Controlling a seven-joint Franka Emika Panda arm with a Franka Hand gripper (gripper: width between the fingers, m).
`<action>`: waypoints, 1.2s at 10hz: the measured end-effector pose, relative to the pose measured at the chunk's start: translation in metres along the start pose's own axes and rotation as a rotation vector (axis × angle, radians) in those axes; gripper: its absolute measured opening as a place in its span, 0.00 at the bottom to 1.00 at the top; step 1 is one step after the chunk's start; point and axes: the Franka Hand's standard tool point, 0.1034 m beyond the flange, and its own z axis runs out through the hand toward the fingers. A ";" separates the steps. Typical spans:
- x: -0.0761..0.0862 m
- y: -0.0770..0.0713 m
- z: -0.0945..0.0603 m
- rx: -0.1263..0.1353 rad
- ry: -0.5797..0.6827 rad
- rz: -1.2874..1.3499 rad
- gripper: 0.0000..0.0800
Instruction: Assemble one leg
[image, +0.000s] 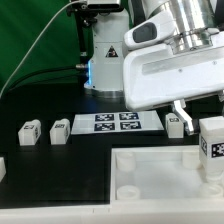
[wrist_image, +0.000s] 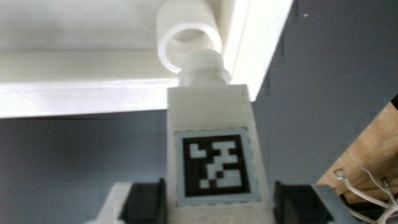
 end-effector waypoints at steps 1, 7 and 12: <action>-0.004 0.001 0.004 -0.001 -0.002 0.002 0.36; -0.009 0.002 0.008 -0.001 0.006 0.004 0.36; -0.009 0.002 0.008 -0.001 0.006 0.004 0.81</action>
Offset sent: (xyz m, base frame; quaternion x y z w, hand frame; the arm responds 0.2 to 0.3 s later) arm -0.0063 0.0019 -0.0094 -0.0039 0.0046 0.0099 0.9999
